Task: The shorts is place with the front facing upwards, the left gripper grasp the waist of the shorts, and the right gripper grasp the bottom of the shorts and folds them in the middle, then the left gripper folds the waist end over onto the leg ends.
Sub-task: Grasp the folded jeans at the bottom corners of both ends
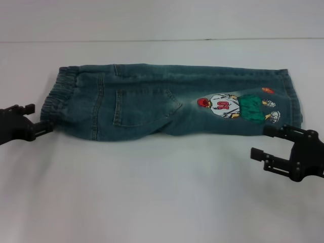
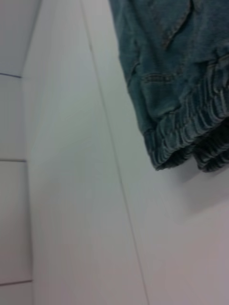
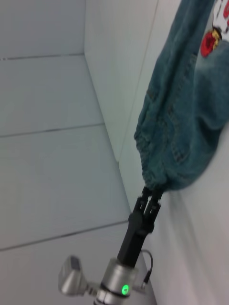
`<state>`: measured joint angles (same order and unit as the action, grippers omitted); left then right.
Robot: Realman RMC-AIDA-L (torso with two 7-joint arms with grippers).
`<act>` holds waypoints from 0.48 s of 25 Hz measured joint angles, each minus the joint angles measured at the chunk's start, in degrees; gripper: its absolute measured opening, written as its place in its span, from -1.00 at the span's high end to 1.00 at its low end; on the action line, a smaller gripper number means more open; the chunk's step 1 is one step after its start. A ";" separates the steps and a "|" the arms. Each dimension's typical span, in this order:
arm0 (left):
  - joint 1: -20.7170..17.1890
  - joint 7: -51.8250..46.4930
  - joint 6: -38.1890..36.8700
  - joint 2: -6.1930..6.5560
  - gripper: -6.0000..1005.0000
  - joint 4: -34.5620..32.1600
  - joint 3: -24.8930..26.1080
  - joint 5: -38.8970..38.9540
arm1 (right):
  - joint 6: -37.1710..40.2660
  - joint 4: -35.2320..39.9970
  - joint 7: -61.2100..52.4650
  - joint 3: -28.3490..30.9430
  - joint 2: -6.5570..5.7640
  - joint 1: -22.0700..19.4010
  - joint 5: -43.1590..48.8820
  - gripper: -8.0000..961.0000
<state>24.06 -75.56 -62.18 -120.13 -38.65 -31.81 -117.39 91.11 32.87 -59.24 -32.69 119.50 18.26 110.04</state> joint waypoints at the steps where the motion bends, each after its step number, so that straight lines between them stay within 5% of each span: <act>1: 0.48 -0.05 0.54 0.26 -0.47 0.55 -0.13 -0.81 | 0.02 -0.22 0.00 -0.30 0.01 0.14 0.00 -0.52; 12: 2.24 -1.32 1.22 0.99 -0.46 0.92 -0.62 -5.71 | 0.08 -1.01 -0.39 -1.88 0.03 1.14 0.09 -0.51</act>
<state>26.30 -76.88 -60.96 -119.14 -37.74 -32.43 -123.09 91.19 31.86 -59.63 -34.58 119.53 19.40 110.13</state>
